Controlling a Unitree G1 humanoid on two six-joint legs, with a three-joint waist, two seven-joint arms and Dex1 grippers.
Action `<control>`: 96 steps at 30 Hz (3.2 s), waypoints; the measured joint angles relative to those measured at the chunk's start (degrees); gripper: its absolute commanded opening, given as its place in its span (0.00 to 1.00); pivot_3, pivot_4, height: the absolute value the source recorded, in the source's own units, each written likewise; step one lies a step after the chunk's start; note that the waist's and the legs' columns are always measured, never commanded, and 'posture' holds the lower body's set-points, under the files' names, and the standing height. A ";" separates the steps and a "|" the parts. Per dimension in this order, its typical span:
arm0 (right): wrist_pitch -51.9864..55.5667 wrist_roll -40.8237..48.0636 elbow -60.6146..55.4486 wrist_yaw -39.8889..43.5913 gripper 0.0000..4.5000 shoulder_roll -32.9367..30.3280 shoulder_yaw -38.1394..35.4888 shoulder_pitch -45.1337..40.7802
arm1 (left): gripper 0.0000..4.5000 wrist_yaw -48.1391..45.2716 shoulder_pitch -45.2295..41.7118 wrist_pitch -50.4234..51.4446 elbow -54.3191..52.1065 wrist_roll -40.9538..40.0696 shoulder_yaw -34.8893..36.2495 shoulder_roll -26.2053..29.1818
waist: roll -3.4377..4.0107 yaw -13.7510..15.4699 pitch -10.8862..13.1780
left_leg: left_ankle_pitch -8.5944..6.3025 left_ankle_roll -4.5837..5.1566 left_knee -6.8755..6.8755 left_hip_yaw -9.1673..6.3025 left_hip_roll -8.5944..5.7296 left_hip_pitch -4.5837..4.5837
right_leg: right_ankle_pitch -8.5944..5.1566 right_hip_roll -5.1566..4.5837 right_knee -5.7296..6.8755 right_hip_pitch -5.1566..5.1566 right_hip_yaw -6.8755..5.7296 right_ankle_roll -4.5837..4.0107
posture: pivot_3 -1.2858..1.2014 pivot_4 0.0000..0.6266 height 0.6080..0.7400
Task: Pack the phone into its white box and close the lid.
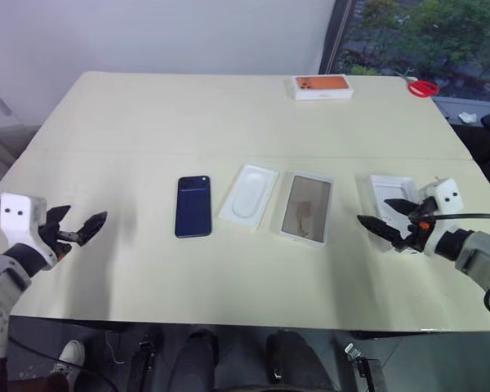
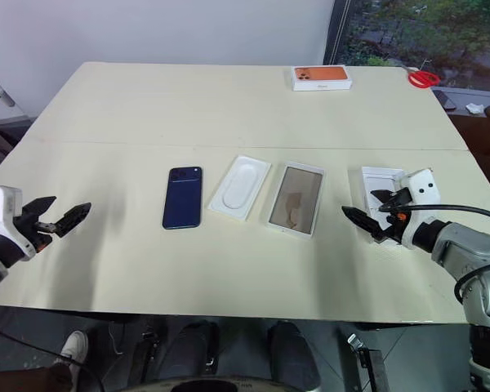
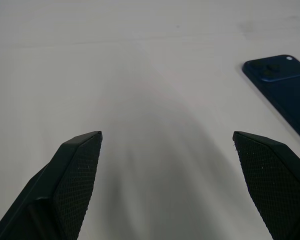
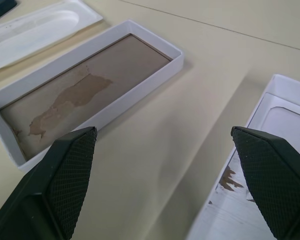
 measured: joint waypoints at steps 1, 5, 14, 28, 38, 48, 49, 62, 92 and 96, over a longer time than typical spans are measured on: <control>0.03 0.00 0.05 0.12 1.00 -0.08 0.00 -0.14 | 0.98 0.04 0.14 0.01 -0.12 -0.06 0.00 -0.02 | 0.00 -0.06 0.00 | 0.00 0.00 0.00 0.00 0.00 0.01 | 0.00 0.01 0.00 0.00 0.00 0.00 | 0.52 0.24 1.00; 0.34 -0.01 0.27 0.50 1.00 -0.26 0.02 -0.30 | 0.98 0.20 1.58 0.02 -0.35 -0.17 0.00 -0.33 | 0.00 -0.12 0.00 | 0.00 0.00 -0.01 0.01 0.00 0.01 | 0.00 0.01 0.00 0.00 0.00 0.00 | 0.52 0.24 1.00; 1.15 0.00 0.05 0.50 1.00 -0.24 0.09 -1.25 | 0.98 0.85 1.58 0.35 -1.44 -1.43 -0.03 -1.02 | 0.00 0.00 0.00 | 0.00 0.00 0.00 0.01 -0.01 0.01 | 0.00 0.00 0.00 0.01 0.00 0.00 | 0.52 0.24 1.00; 0.79 0.91 -5.29 -1.77 1.00 3.39 3.33 -3.13 | 0.98 8.86 -17.32 12.05 -6.73 -3.93 -17.16 -8.69 | 0.01 0.18 0.00 | 0.00 0.00 0.14 -0.10 -0.04 -0.01 | 0.01 0.03 0.05 0.11 -0.08 0.02 | 0.52 0.24 1.00; 2.15 3.22 -15.12 -5.28 1.00 4.22 -0.77 4.22 | 0.98 20.47 -41.80 31.43 5.34 -3.94 -26.95 -22.69 | -0.03 0.14 0.01 | 0.00 0.00 0.18 -0.20 -0.07 -0.11 | 0.00 0.08 0.04 0.06 -0.13 0.06 | 0.52 0.24 1.00; 3.30 4.70 -19.99 -8.73 1.00 5.13 -3.50 8.72 | 0.98 26.92 -50.73 43.53 16.64 -0.47 -27.53 -28.84 | -0.01 0.12 0.00 | 0.00 -0.01 0.18 -0.17 -0.10 -0.08 | 0.00 0.08 0.06 0.05 -0.09 0.06 | 0.52 0.24 1.00; 3.34 4.86 -20.06 -8.98 1.00 5.21 -3.52 8.73 | 0.98 27.08 -51.26 43.88 17.66 -0.02 -27.55 -29.50 | -0.02 0.18 0.00 | 0.01 -0.01 0.19 -0.16 -0.11 -0.08 | 0.00 0.06 0.06 0.05 -0.09 0.06 | 0.52 0.24 1.00; 3.82 6.58 -22.38 -8.25 1.00 4.62 -3.51 11.22 | 0.93 26.40 -56.59 48.34 25.67 2.03 -25.56 -33.12 | -0.02 0.17 0.00 | 0.02 -0.03 0.18 -0.17 -0.12 -0.07 | -0.01 0.06 0.05 0.06 -0.10 0.06 | 0.52 0.24 1.00; 3.80 6.69 -22.87 -7.49 1.00 2.93 -3.60 11.89 | 0.02 22.25 -57.66 51.89 23.29 -2.55 -10.01 -35.45 | -0.04 0.29 0.01 | 0.05 -0.09 0.17 -0.19 -0.13 -0.11 | -0.01 0.03 0.03 0.06 -0.13 0.07 | 0.52 0.24 1.00; 3.79 6.70 -22.86 -7.31 1.00 2.41 -4.35 11.40 | 0.02 23.03 -57.73 55.55 21.66 -2.54 -13.11 -41.15 | -0.05 0.21 0.02 | 0.05 -0.09 0.17 -0.19 -0.14 -0.12 | -0.01 0.03 0.03 0.05 -0.12 0.07 | 0.52 0.24 1.00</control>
